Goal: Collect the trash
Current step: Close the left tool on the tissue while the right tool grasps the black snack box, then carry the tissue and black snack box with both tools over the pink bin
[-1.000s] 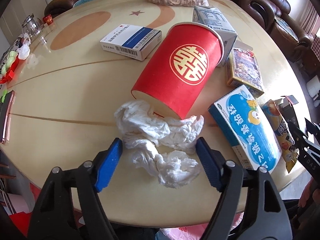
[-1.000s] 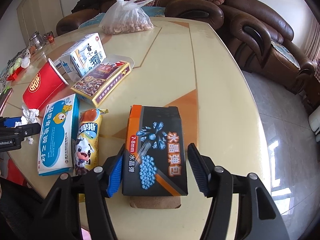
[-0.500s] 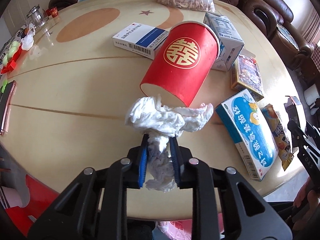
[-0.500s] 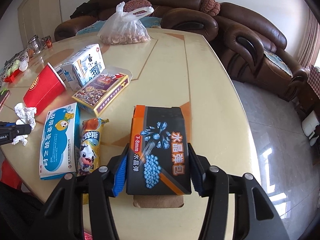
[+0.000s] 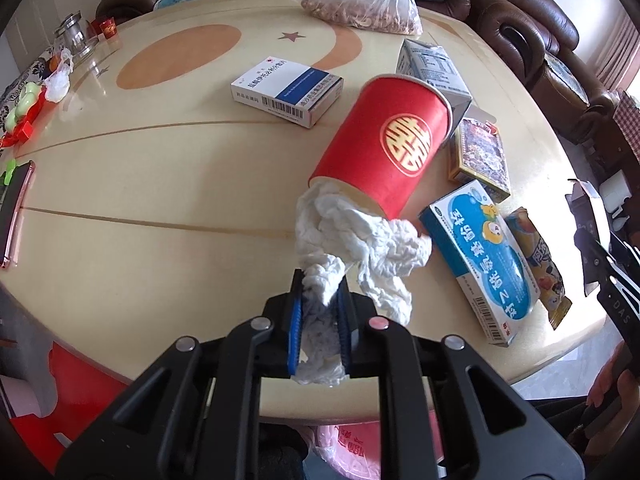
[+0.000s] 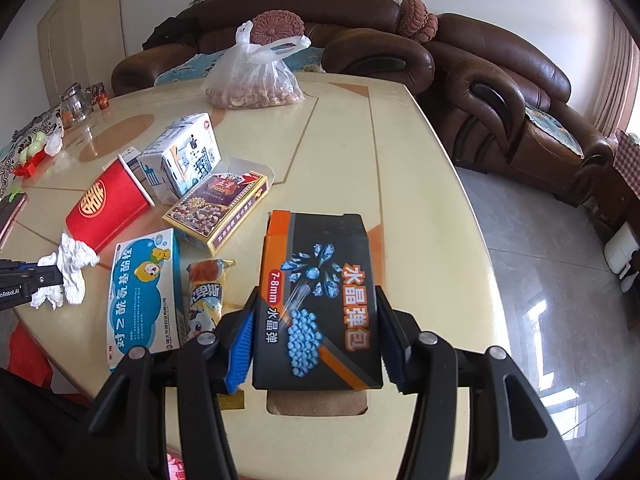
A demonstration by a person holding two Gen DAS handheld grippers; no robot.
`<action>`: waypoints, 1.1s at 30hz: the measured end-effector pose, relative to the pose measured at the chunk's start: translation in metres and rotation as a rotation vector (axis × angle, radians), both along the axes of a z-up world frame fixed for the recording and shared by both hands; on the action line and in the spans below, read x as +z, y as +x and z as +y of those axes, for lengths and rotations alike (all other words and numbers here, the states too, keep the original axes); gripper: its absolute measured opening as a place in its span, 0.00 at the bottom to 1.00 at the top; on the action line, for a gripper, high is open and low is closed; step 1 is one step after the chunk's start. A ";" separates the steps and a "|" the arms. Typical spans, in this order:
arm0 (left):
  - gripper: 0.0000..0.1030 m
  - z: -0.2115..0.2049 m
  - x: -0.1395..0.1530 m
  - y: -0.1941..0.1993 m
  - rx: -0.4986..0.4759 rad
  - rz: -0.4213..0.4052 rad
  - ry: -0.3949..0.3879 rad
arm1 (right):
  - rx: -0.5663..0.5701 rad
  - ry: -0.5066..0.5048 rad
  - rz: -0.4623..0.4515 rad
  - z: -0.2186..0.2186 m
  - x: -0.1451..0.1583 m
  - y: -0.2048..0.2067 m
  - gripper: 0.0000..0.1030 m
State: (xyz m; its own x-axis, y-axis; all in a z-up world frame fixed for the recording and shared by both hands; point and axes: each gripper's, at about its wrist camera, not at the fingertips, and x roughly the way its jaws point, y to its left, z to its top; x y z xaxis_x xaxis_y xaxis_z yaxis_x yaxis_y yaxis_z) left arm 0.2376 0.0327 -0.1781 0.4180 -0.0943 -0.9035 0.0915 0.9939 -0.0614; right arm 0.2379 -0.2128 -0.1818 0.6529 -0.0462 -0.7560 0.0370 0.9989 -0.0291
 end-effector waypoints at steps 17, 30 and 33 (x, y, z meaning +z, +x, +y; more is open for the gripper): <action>0.15 0.009 0.051 -0.032 -0.014 -0.088 -0.009 | -0.004 0.008 -0.053 0.011 0.040 -0.037 0.50; 0.15 0.002 0.100 -0.064 -0.065 -0.174 -0.018 | 0.016 0.010 -0.110 0.025 0.073 -0.065 0.50; 0.15 -0.001 0.110 -0.074 -0.082 -0.188 -0.030 | 0.025 0.013 -0.123 0.029 0.082 -0.074 0.50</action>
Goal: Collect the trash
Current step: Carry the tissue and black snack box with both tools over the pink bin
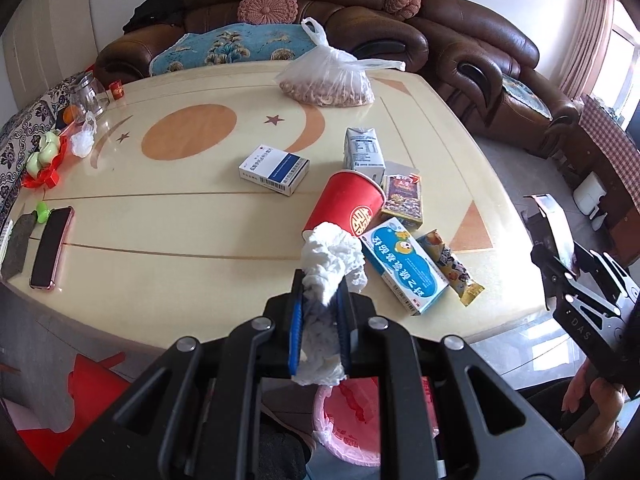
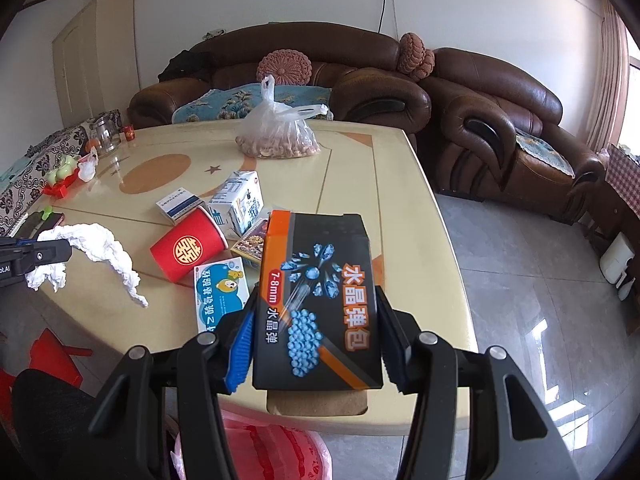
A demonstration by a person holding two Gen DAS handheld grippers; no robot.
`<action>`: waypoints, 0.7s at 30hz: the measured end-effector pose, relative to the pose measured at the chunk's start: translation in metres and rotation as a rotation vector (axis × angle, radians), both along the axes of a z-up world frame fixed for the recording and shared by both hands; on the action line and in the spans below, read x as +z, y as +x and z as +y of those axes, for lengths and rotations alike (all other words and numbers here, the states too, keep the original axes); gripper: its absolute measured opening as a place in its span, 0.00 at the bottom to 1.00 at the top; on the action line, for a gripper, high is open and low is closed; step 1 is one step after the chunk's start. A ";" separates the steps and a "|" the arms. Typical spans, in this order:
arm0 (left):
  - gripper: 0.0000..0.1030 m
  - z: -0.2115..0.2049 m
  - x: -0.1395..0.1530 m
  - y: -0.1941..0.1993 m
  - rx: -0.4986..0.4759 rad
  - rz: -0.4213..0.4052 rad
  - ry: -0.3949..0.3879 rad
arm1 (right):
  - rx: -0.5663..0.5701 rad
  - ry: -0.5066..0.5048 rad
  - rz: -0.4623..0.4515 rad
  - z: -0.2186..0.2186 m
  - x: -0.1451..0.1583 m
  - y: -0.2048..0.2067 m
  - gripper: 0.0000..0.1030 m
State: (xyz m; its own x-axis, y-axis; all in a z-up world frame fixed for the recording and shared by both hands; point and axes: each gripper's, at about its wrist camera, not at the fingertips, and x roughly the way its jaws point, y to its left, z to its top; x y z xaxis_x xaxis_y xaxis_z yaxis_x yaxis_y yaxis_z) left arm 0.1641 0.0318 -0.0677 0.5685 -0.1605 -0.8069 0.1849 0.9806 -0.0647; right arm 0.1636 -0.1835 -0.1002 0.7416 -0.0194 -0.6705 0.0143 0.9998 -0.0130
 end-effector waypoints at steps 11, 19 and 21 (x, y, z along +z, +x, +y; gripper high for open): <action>0.15 -0.012 0.015 -0.043 -0.047 -0.022 0.013 | 0.036 -0.022 -0.046 0.018 0.035 -0.045 0.50; 0.15 -0.015 0.020 -0.075 -0.077 -0.040 0.014 | 0.047 0.002 -0.030 0.025 0.041 -0.079 0.50; 0.15 -0.016 0.020 -0.083 -0.084 -0.043 0.019 | 0.048 0.011 -0.026 0.026 0.040 -0.087 0.50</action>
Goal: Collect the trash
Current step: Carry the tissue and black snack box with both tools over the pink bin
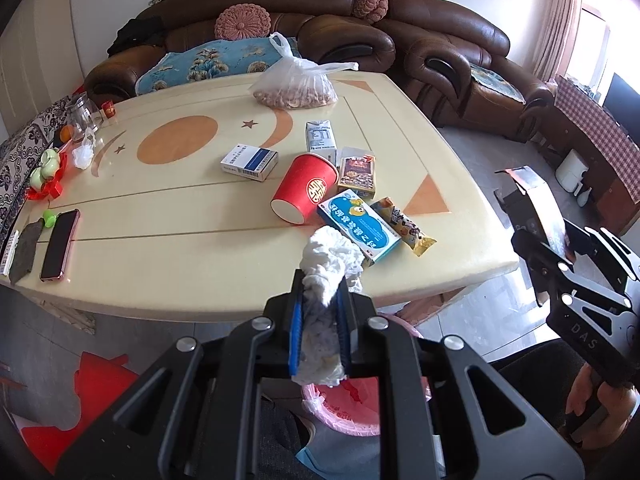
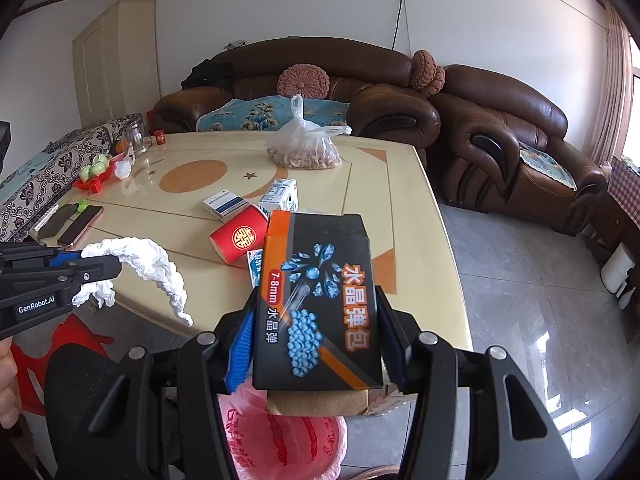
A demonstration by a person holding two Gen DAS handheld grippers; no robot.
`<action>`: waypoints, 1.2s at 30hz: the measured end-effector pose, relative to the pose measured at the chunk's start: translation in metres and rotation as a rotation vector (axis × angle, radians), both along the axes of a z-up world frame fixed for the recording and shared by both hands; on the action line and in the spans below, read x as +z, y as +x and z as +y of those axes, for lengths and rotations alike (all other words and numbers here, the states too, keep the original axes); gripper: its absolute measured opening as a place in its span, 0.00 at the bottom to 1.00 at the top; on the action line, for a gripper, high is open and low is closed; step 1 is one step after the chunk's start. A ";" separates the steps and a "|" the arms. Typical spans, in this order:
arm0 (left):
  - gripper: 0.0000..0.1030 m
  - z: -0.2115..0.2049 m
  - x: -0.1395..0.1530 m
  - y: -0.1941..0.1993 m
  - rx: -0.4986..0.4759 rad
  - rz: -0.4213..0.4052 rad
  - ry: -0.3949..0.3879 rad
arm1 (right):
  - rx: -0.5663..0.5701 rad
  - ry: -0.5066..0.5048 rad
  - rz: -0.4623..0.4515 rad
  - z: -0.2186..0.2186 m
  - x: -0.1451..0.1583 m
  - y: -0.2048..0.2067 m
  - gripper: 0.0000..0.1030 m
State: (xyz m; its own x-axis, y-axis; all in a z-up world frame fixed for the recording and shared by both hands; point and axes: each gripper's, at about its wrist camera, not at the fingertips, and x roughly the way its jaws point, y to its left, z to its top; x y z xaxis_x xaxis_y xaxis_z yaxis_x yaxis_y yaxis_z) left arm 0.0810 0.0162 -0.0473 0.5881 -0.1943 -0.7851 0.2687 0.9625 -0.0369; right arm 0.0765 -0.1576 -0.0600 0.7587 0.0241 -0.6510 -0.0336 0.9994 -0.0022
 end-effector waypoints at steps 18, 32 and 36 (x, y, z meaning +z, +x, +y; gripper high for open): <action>0.15 -0.011 -0.038 -0.053 -0.084 0.059 0.035 | -0.002 0.015 0.063 0.006 -0.024 -0.052 0.50; 0.15 -0.030 -0.091 -0.061 -0.139 0.158 0.075 | 0.004 0.047 0.157 0.011 -0.065 -0.056 0.50; 0.15 -0.034 -0.106 -0.059 -0.150 0.185 0.075 | 0.001 0.064 0.199 0.011 -0.084 -0.053 0.50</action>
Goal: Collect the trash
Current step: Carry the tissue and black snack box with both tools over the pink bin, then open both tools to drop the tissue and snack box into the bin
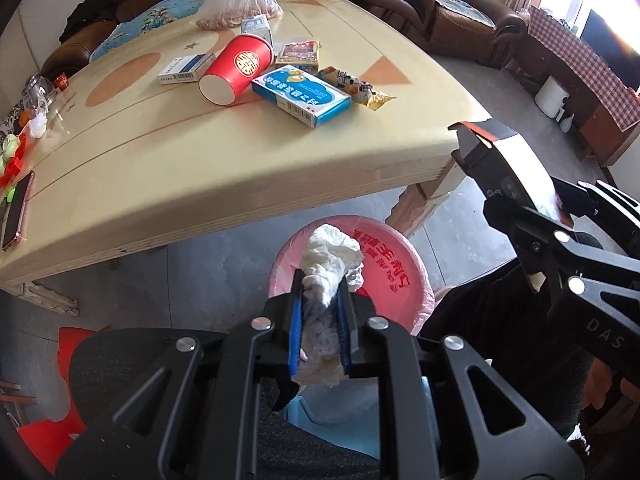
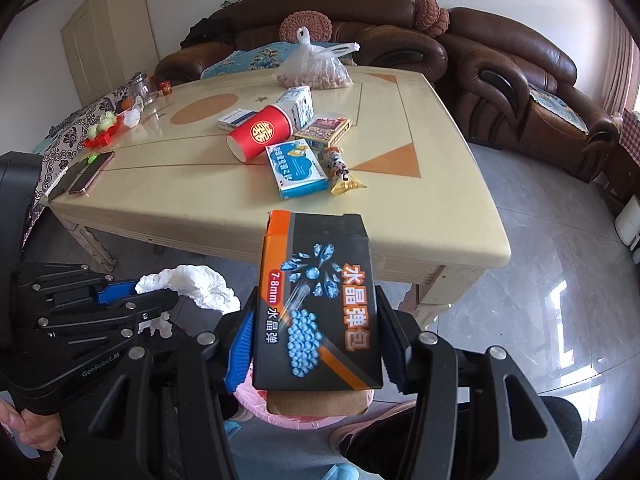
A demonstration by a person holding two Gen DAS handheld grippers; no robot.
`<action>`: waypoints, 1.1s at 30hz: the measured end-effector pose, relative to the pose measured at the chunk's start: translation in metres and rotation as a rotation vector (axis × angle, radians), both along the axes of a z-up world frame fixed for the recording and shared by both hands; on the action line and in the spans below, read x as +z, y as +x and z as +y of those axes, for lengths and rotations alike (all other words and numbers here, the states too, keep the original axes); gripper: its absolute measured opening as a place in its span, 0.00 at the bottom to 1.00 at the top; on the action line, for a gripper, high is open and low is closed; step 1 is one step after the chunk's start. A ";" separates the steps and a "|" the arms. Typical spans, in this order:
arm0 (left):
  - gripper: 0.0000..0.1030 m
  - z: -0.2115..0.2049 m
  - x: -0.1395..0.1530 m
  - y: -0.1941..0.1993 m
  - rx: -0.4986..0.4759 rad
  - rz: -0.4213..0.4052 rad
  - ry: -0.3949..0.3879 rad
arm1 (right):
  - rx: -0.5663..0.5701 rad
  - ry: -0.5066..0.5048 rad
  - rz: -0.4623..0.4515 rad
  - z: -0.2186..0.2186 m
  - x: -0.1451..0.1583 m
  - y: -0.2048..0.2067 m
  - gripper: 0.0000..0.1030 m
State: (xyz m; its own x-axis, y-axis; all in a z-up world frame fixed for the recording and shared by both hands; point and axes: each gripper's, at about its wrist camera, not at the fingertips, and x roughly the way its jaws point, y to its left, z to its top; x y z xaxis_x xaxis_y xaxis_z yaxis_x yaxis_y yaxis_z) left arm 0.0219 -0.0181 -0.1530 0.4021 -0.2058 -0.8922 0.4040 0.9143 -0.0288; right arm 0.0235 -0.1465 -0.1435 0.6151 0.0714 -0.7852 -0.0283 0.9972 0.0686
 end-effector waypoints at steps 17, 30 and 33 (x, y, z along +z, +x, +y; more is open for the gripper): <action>0.15 -0.011 -0.100 0.027 0.010 0.228 0.027 | -0.011 0.034 0.193 0.000 -0.097 0.025 0.50; 0.15 -0.022 -0.188 0.065 0.049 0.442 0.087 | 0.001 0.037 0.353 -0.004 -0.178 0.055 0.50; 0.15 -0.023 -0.208 0.072 0.063 0.491 0.096 | 0.005 0.044 0.388 -0.004 -0.194 0.059 0.50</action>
State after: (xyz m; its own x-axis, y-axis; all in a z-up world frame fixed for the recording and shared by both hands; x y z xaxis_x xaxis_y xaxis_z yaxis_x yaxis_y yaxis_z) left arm 0.0937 -0.0408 -0.3613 -0.0612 -0.1024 -0.9929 0.3077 0.9443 -0.1163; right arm 0.0826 -0.1510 -0.3372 0.2727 0.1126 -0.9555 0.0029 0.9930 0.1179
